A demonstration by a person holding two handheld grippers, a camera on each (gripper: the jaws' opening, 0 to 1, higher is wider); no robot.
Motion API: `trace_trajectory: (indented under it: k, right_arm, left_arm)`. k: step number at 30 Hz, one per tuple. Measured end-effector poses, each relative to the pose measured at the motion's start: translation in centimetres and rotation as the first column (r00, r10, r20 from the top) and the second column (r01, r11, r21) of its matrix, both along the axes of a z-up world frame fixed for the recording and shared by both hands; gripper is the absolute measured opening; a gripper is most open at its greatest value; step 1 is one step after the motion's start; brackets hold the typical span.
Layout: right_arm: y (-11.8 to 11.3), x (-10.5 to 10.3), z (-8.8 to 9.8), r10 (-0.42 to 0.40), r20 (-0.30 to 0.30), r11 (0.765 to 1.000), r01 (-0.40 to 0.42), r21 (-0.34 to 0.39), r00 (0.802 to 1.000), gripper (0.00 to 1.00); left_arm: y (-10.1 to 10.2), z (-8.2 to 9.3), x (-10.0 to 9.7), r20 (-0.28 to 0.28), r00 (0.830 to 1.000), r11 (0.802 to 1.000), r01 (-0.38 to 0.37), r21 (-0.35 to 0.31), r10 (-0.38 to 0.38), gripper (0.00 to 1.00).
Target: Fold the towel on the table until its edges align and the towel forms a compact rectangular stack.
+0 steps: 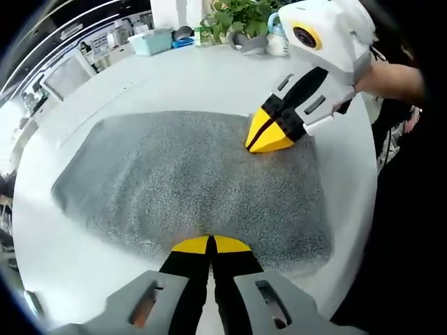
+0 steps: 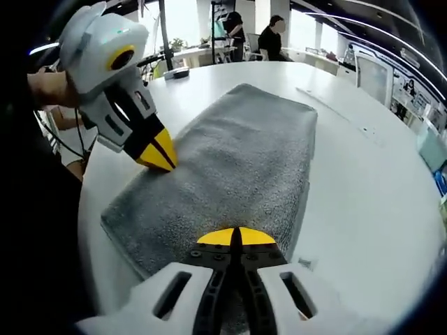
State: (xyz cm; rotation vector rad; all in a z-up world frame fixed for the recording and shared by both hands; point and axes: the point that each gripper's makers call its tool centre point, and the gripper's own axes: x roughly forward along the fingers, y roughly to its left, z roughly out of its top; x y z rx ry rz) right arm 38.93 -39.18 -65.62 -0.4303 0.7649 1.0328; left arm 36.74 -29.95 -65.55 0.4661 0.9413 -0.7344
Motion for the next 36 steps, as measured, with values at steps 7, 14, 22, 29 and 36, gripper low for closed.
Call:
trace_trajectory:
  k: [7, 14, 22, 29, 36]
  right_arm:
    - [0.0, -0.7, 0.1, 0.003, -0.003, 1.000, -0.003, 0.008, 1.000, 0.00]
    - [0.0, -1.1, 0.1, 0.008, 0.005, 1.000, -0.008, 0.027, 1.000, 0.00]
    - [0.0, -1.3, 0.1, 0.018, 0.001, 1.000, -0.018, 0.019, 1.000, 0.00]
    - [0.0, -1.2, 0.1, 0.031, -0.001, 0.999, -0.031, 0.019, 1.000, 0.00]
    - [0.1, -1.3, 0.1, 0.032, -0.009, 0.999, -0.032, 0.008, 0.999, 0.00]
  left_arm:
    - [0.1, 0.0, 0.1, 0.000, 1.000, 1.000, -0.005, -0.006, 0.005, 0.01]
    - [0.2, 0.0, 0.3, 0.001, 1.000, 1.000, -0.018, -0.024, 0.018, 0.01]
    - [0.3, 0.0, 0.5, 0.009, 1.000, 1.000, -0.006, -0.016, 0.006, 0.01]
    - [0.3, 0.0, 0.5, 0.018, 1.000, 1.000, -0.009, -0.019, 0.009, 0.01]
    - [0.4, 0.0, 0.5, 0.022, 0.999, 0.999, -0.023, -0.041, 0.024, 0.01]
